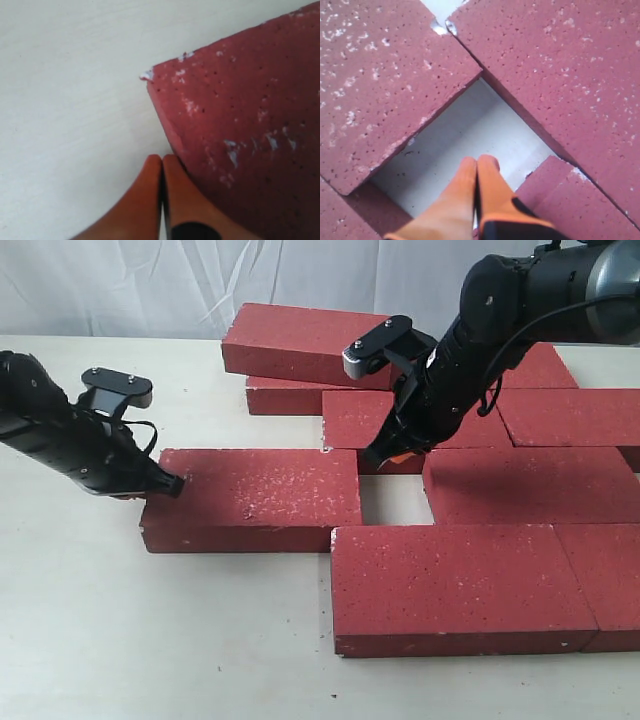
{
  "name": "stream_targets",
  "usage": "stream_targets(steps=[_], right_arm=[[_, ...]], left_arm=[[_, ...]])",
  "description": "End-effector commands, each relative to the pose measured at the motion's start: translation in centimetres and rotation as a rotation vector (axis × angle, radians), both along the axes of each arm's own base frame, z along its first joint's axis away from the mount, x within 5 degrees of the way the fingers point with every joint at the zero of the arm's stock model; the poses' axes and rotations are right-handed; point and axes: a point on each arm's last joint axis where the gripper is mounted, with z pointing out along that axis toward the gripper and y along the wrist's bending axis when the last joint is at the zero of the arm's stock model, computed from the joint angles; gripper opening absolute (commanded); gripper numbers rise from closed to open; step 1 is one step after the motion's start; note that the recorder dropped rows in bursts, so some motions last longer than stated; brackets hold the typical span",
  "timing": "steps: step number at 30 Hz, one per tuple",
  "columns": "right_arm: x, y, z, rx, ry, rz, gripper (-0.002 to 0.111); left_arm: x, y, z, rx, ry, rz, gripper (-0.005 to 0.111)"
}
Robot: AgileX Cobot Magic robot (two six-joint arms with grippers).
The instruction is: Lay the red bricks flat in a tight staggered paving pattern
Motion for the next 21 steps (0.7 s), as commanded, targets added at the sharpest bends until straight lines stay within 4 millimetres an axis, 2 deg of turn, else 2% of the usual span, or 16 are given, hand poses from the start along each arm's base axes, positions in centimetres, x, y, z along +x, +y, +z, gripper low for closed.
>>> stream_targets(steps=[1,7,10,21], right_arm=[[0.1,-0.2,0.4,0.01,-0.016,-0.011,-0.001],[0.1,-0.2,0.4,0.01,-0.016,-0.011,-0.001],[0.1,-0.2,0.4,0.011,-0.02,-0.011,-0.001],[0.2,-0.2,0.4,0.014,-0.023,-0.013,-0.001]], left_arm=[[0.8,0.6,0.9,0.001,-0.013,-0.002,0.0],[1.2,2.0,1.2,0.005,0.013,0.016,0.0],[1.1,2.1,1.2,-0.005,0.026,0.024,0.0],[0.7,0.0,1.3,-0.029,0.028,-0.019,0.0]])
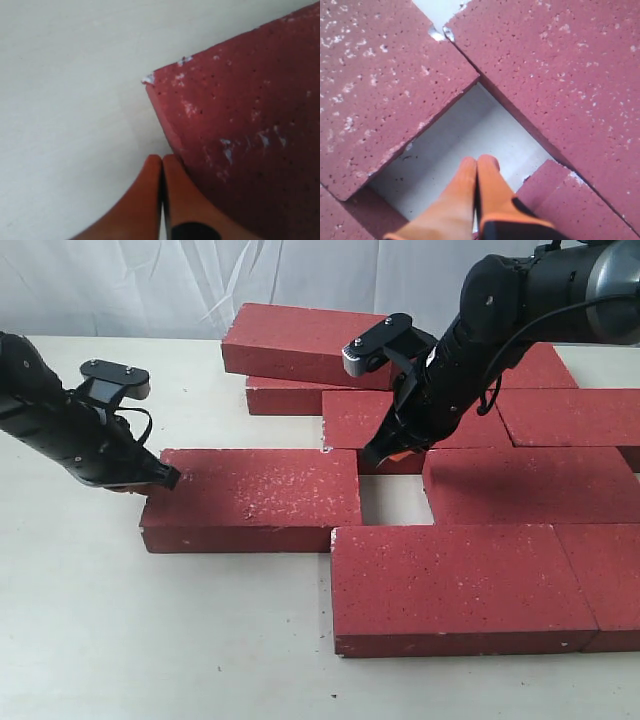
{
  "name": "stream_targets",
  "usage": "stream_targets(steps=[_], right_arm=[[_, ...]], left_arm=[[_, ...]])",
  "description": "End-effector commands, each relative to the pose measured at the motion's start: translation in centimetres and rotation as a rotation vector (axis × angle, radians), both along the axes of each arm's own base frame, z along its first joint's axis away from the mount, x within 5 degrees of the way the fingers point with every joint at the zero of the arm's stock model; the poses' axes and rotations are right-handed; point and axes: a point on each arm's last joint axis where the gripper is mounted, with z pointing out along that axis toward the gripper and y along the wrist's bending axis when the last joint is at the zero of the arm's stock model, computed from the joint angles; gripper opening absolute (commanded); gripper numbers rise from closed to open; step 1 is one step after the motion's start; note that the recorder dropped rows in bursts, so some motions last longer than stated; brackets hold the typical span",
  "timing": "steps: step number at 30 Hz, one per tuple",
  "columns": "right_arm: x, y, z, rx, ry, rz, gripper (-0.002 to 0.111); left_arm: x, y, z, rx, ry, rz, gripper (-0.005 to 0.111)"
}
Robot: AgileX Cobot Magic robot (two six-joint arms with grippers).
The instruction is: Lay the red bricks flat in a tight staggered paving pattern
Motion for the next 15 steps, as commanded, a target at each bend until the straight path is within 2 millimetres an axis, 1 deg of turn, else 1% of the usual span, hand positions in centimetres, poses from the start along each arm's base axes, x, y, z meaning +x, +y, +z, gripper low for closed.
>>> stream_targets(steps=[1,6,12,15], right_arm=[[0.1,-0.2,0.4,0.007,-0.011,-0.009,-0.001],[0.1,-0.2,0.4,0.007,-0.011,-0.009,-0.001],[0.1,-0.2,0.4,0.007,-0.011,-0.009,-0.001],[0.1,-0.2,0.4,0.007,-0.011,-0.009,-0.001]], left_arm=[[0.1,-0.4,0.4,-0.019,-0.015,0.0,0.0],[0.3,-0.9,-0.4,-0.029,0.006,0.003,0.0],[0.7,-4.2,-1.1,-0.036,0.019,-0.08,0.0],[0.6,-5.0,-1.2,-0.035,0.011,-0.097,0.0]])
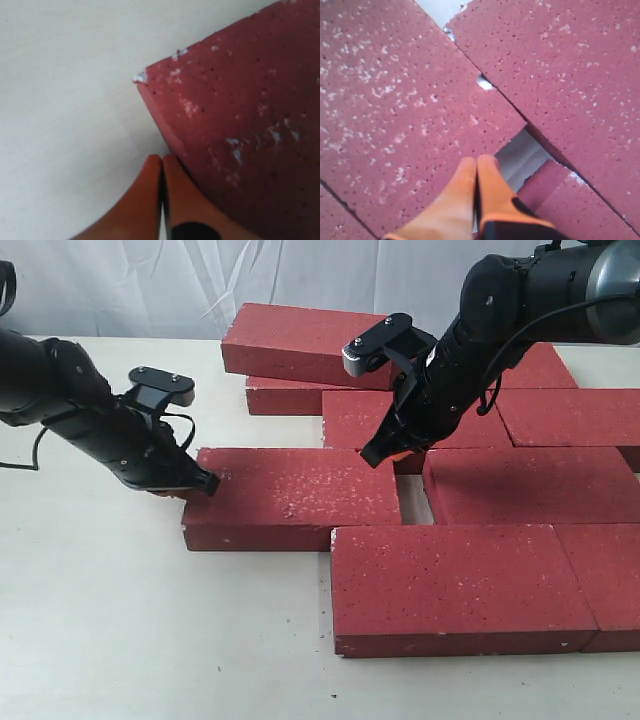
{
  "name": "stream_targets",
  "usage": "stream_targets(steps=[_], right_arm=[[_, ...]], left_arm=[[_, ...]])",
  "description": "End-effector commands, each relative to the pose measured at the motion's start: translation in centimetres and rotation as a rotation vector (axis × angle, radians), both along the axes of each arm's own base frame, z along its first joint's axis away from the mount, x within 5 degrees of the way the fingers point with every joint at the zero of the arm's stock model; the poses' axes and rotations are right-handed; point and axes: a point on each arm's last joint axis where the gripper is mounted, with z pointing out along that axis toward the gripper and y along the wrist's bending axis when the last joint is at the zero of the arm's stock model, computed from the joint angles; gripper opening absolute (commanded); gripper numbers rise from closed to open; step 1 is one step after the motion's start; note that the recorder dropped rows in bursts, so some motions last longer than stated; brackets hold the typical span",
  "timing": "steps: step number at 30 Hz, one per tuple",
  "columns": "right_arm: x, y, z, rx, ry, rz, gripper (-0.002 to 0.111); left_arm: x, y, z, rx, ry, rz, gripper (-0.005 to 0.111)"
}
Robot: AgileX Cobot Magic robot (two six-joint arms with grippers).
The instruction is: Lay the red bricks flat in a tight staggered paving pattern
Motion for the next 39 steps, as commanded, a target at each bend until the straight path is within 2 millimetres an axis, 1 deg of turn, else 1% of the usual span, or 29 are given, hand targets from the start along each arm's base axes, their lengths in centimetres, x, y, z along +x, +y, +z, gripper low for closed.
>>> stream_targets(steps=[1,12,19,24,28,31,33,39], right_arm=[[0.1,-0.2,0.4,0.005,-0.012,-0.008,-0.001],[0.1,-0.2,0.4,0.005,-0.012,-0.008,-0.001],[0.1,-0.2,0.4,0.007,-0.01,-0.009,-0.001],[0.1,-0.2,0.4,0.007,-0.01,-0.009,-0.001],[0.1,-0.2,0.4,0.007,-0.01,-0.009,-0.001],[0.1,-0.2,0.4,0.007,-0.01,-0.009,-0.001],[0.1,-0.2,0.4,0.007,-0.01,-0.009,-0.001],[0.1,-0.2,0.4,0.006,-0.011,-0.008,-0.001]], left_arm=[[0.0,-0.9,0.0,-0.011,-0.008,-0.009,0.0],[0.1,-1.0,0.0,-0.022,-0.017,0.005,0.0],[-0.3,-2.7,0.2,-0.019,-0.042,-0.049,0.0],[-0.4,-3.5,0.4,-0.025,-0.068,-0.058,0.0],[-0.2,-3.7,0.0,-0.023,-0.074,-0.057,0.0],[0.2,-3.9,-0.8,-0.021,-0.057,-0.051,0.0],[0.4,-4.2,-1.5,-0.023,-0.015,-0.068,0.0],[0.5,-4.5,-1.5,-0.011,0.022,-0.119,0.0]])
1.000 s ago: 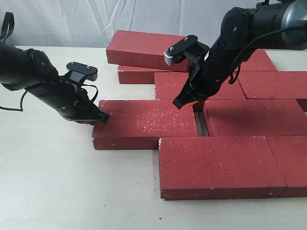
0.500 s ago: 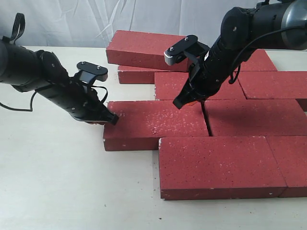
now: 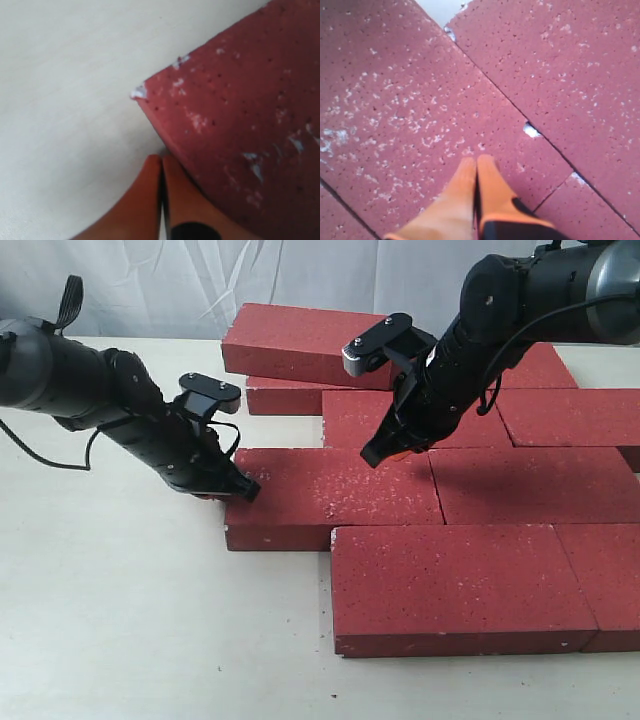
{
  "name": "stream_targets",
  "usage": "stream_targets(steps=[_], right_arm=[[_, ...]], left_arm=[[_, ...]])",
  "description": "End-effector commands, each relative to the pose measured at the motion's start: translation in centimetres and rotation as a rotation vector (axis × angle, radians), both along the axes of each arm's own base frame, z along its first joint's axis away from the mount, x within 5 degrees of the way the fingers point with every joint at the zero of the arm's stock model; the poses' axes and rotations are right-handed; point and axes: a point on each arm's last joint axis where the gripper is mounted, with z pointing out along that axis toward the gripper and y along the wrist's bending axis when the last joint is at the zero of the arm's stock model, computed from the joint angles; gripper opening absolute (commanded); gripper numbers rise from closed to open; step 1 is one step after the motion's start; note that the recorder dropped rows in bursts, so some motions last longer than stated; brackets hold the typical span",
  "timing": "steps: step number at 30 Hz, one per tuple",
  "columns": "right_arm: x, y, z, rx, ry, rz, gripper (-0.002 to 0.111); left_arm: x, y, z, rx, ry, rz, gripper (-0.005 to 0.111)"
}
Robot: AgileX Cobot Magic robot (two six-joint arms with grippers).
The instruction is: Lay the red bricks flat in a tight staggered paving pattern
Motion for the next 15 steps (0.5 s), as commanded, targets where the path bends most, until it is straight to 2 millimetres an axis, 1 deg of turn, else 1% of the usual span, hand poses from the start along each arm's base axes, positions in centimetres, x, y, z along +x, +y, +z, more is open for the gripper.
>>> stream_targets(steps=[1,3,6,9,12,15], right_arm=[[0.1,-0.2,0.4,0.004,-0.012,-0.006,-0.001],[0.1,-0.2,0.4,0.004,-0.012,-0.006,-0.001],[0.1,-0.2,0.4,0.004,-0.012,-0.006,-0.001],[0.1,-0.2,0.4,0.004,-0.012,-0.006,-0.001],[0.1,-0.2,0.4,0.004,-0.01,-0.005,-0.001],[0.1,-0.2,0.4,0.004,-0.01,-0.005,-0.001]], left_arm=[[-0.2,-0.3,-0.2,0.004,0.036,-0.03,0.0],[-0.1,-0.2,-0.2,0.009,0.027,-0.029,0.0],[0.9,0.7,0.1,0.023,-0.055,0.003,0.0],[1.0,1.4,0.1,0.031,-0.038,0.006,0.0],[1.5,3.0,1.2,0.033,-0.055,0.034,0.0],[1.4,3.8,2.0,0.03,-0.044,0.04,0.0]])
